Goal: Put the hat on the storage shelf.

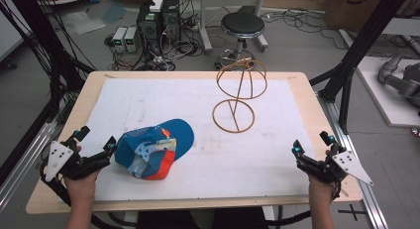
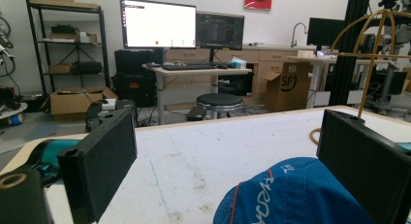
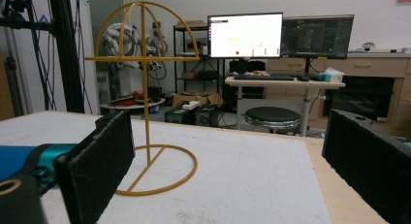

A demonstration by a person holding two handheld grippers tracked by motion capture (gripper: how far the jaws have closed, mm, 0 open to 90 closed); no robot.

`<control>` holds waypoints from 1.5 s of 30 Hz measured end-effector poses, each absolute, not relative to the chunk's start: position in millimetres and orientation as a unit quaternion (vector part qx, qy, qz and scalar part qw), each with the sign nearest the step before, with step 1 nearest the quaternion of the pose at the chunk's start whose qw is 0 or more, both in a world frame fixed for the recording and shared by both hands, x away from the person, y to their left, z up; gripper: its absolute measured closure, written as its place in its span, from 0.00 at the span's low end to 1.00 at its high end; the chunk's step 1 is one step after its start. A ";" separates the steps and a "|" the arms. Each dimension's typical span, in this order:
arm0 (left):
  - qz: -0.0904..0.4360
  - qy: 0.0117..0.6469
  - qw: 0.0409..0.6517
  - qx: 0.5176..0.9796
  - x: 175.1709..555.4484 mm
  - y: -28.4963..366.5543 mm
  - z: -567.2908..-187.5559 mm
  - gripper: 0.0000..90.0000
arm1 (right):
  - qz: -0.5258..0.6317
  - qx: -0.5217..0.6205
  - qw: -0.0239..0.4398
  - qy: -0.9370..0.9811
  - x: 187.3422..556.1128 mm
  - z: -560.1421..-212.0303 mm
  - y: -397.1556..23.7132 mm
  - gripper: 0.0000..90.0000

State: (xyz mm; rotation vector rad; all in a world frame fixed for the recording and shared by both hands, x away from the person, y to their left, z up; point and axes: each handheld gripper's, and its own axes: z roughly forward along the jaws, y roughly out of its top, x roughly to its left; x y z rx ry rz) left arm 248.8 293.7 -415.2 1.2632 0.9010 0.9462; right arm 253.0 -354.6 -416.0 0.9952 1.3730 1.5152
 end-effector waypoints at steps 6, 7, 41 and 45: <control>0.406 0.383 0.620 0.551 247.5 293.8 -413.7 0.08 | 0.606 0.401 0.416 0.546 252.5 -415.8 -354.8 0.05; 0.403 0.380 0.622 0.553 247.2 293.4 -413.0 0.08 | 0.606 0.400 0.417 0.547 252.7 -415.9 -355.0 0.05; 0.298 0.283 0.600 0.687 254.7 272.9 -419.3 0.21 | 0.603 0.399 0.412 0.554 253.2 -417.7 -356.3 0.05; 0.294 0.285 0.592 0.694 256.2 275.5 -422.7 0.25 | 0.603 0.398 0.413 0.554 253.5 -417.6 -355.8 0.05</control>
